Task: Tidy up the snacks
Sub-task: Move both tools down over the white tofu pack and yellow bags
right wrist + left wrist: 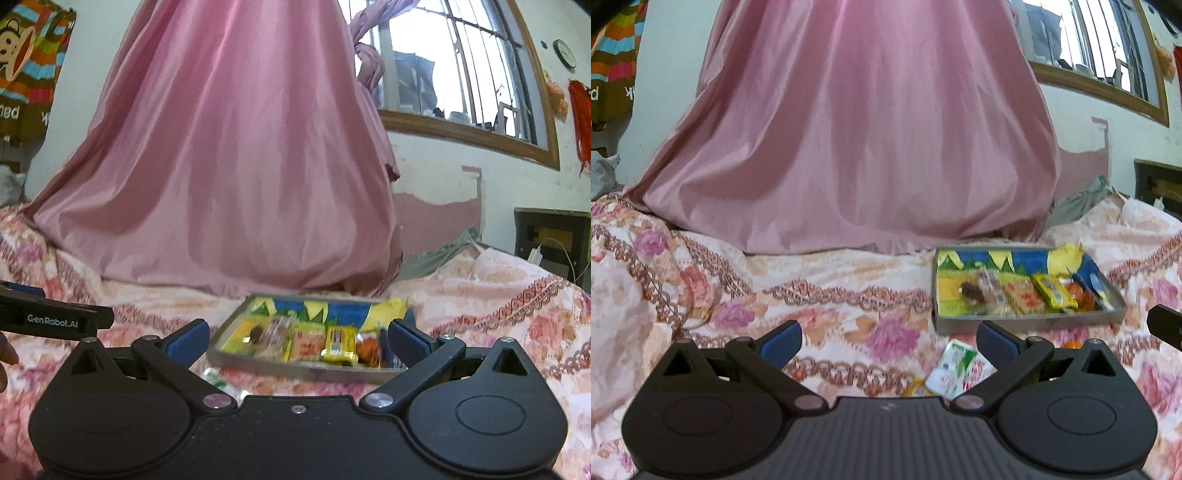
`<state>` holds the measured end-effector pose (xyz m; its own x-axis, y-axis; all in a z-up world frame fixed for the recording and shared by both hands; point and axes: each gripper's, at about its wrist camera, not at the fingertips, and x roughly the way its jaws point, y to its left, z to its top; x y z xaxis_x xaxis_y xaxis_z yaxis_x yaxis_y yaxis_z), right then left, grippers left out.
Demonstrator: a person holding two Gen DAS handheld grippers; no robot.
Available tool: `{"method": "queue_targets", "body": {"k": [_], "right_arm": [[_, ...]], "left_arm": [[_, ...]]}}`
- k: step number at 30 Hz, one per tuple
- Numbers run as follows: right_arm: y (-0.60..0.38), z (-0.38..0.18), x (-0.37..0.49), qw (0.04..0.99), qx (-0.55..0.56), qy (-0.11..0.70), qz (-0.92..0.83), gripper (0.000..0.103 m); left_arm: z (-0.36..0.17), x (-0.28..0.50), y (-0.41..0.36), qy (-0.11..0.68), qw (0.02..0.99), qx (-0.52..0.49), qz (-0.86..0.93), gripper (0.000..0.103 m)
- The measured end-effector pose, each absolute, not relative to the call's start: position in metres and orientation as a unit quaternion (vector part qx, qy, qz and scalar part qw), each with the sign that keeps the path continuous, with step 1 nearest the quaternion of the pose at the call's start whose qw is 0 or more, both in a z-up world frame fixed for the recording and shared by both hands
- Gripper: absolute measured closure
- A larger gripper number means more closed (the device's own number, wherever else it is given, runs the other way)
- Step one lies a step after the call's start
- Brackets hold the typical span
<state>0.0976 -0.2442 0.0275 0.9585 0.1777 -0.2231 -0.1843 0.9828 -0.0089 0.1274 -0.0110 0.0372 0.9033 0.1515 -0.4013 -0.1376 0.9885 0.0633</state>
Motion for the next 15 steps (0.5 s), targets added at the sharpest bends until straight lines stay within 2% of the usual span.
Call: {"method": "queue_targets", "body": {"k": [15], "right_arm": [[-0.214,-0.017,0.098,0.966,-0.042,0.219,0.134,0.001]], "left_arm": [[-0.021,0.104,-0.004,0.267,0.961,0.058,0.043,0.0]]}}
